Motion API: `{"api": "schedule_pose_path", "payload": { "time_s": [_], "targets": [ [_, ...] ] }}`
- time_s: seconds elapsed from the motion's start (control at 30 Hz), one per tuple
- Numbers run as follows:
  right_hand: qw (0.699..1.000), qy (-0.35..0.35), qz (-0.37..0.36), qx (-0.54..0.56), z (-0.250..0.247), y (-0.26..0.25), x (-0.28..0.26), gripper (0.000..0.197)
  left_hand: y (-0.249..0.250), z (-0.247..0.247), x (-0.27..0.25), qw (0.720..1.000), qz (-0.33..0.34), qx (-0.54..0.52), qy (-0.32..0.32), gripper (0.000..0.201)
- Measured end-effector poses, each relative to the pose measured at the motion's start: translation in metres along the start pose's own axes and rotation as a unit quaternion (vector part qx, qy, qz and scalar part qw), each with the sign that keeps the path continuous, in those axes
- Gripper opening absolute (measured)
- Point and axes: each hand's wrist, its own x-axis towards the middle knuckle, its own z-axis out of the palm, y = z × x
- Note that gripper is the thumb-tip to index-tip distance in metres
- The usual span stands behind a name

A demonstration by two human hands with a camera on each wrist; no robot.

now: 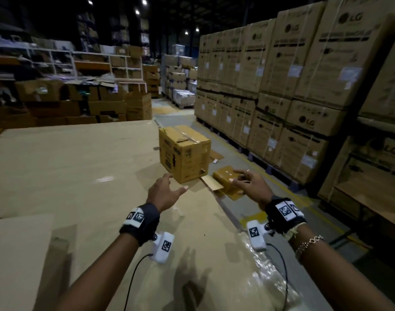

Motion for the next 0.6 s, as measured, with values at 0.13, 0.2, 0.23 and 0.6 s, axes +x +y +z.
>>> {"api": "schedule_pose_path", "payload": {
  "time_s": [0.13, 0.2, 0.23, 0.6],
  "targets": [
    [0.999, -0.031, -0.003, 0.005, 0.003, 0.013, 0.067, 0.046, -0.001, 0.008, 0.050, 0.999, -0.019, 0.031, 0.018, 0.076],
    [0.999, -0.050, -0.014, 0.017, 0.005, 0.017, 0.103, 0.048, 0.001, 0.015, 0.079, 0.998, -0.030, 0.042, 0.031, 0.076],
    [0.998, -0.059, -0.022, 0.011, 0.006, 0.020, 0.121, 0.048, 0.002, 0.019, 0.092, 0.998, -0.033, 0.048, 0.036, 0.075],
    [0.996, -0.052, -0.050, -0.047, 0.050, 0.071, 0.298, 0.059, -0.005, 0.084, 0.202, 0.995, -0.071, 0.053, 0.034, 0.083]
  ]
}}
